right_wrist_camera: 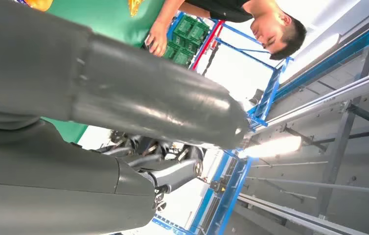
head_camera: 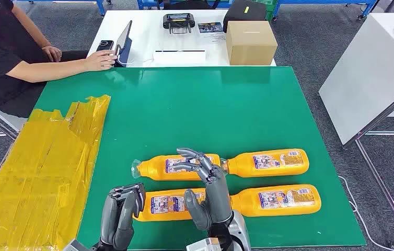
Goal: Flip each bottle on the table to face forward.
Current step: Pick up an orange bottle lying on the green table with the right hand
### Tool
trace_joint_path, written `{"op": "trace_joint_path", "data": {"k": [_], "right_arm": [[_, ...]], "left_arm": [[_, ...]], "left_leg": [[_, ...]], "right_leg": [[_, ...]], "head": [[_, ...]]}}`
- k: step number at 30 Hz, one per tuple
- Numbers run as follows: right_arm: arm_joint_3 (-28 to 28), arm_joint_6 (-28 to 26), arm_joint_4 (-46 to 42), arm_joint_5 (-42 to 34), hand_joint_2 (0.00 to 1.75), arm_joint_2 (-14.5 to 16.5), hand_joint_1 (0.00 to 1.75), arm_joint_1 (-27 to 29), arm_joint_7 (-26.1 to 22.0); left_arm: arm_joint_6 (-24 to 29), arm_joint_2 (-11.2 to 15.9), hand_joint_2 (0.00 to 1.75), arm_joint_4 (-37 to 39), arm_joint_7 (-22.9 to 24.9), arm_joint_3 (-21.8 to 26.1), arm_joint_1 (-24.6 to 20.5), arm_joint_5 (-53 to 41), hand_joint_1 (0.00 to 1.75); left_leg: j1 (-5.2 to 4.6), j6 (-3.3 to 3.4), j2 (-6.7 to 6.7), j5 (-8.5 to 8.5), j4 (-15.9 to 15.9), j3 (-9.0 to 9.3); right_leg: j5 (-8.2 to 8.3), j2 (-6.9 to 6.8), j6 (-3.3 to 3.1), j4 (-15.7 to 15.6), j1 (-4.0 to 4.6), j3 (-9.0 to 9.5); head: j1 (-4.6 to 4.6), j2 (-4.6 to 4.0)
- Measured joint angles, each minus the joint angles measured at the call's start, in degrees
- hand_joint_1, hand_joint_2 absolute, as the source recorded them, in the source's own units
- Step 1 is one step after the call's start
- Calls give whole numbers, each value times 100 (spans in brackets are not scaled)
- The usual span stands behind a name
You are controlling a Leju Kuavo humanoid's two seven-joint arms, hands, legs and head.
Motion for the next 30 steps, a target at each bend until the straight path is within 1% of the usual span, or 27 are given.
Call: {"op": "trace_joint_path", "data": {"k": [3,4,5,6,8,9,10,11,12,13,14,15,16,20,23,29,30], "right_arm": [[0,3,-1,-18,0,0,175,1,1],[-10,44,-1,-116,0,1,175,10,-7],[-45,135,-3,-348,0,-2,175,42,-42],[-114,288,-17,-733,0,-11,175,122,-109],[-357,690,-87,-1656,0,-57,175,415,-274],[-499,861,-133,-1962,0,-87,175,576,-328],[-629,986,-171,-2099,0,-110,175,704,-350],[-734,1067,-196,-2120,0,-121,154,793,-354],[-817,1114,-213,-2076,0,-119,123,856,-356],[-875,1143,-222,-2027,0,-107,80,907,-356],[-919,1156,-227,-1987,0,-90,37,950,-356],[-958,1162,-229,-1957,0,-73,14,984,-356],[-991,1162,-230,-1939,0,-56,0,1008,-356],[-1094,1116,-241,-1936,0,1,0,1069,-356],[-1163,942,-240,-1743,0,29,0,1077,-356],[-1243,790,-240,-1569,0,63,0,1082,-355],[-1250,750,-240,-1512,44,66,0,1084,-344]], "left_arm": [[22,0,0,0,-3,0,0,0,175],[124,-1,0,-6,-20,7,2,11,175],[351,-2,0,-29,-45,25,12,52,175],[700,1,0,-72,-75,60,30,142,175],[1425,26,0,-199,-122,186,83,405,175],[1614,46,0,-261,-132,258,115,505,175],[1675,62,0,-308,-139,319,143,556,148],[1659,73,0,-343,-145,369,164,562,105],[1639,77,0,-371,-149,397,178,554,61],[1629,77,0,-390,-151,417,182,545,17],[1629,77,0,-402,-152,434,184,536,0],[1644,76,0,-409,-154,444,190,521,0],[1670,75,0,-411,-154,453,198,504,0],[2008,91,0,-444,-154,422,217,317,0],[2261,137,0,-478,-155,340,221,213,0],[2358,214,0,-481,-155,245,224,174,0],[2367,221,0,-481,-155,242,225,172,0]], "left_leg": [[0,0,0,0,0,0],[0,0,0,0,0,0],[0,0,0,0,0,1],[0,0,-1,-1,0,2],[0,-1,-8,-2,0,-1],[0,-1,-11,-2,0,-5],[0,-1,-9,-2,0,-9],[0,-1,-5,-3,0,-11],[0,-1,0,-3,0,-10],[0,-1,2,-3,0,-9],[0,-1,2,-3,0,-8],[0,-1,1,-3,0,-7],[0,-1,1,-3,0,-7],[0,-1,2,-3,0,-4],[0,-1,2,-2,0,-2],[0,-1,2,-3,0,-2],[0,-1,2,-3,0,-2]], "right_leg": [[0,0,0,0,0,0],[0,0,0,0,0,0],[0,0,0,0,0,-2],[-1,-1,0,0,0,-4],[-3,-4,0,0,0,-2],[-3,-5,0,0,0,-1],[-3,-4,0,0,0,-2],[-2,0,0,0,0,-5],[-2,4,0,0,0,-7],[-2,7,0,0,0,-7],[-2,8,0,0,0,-7],[-2,8,0,0,0,-7],[-2,8,0,0,0,-6],[-2,8,0,0,0,-4],[-2,8,0,0,0,-2],[-2,8,0,0,0,-2],[-2,8,0,0,0,-2]], "head": [[1,0],[2,0],[1,0],[1,0],[-1,0],[0,0],[-1,0],[0,0],[-1,0],[-1,0],[-1,0],[0,0],[0,0],[0,0],[0,0],[0,0],[0,0]]}}
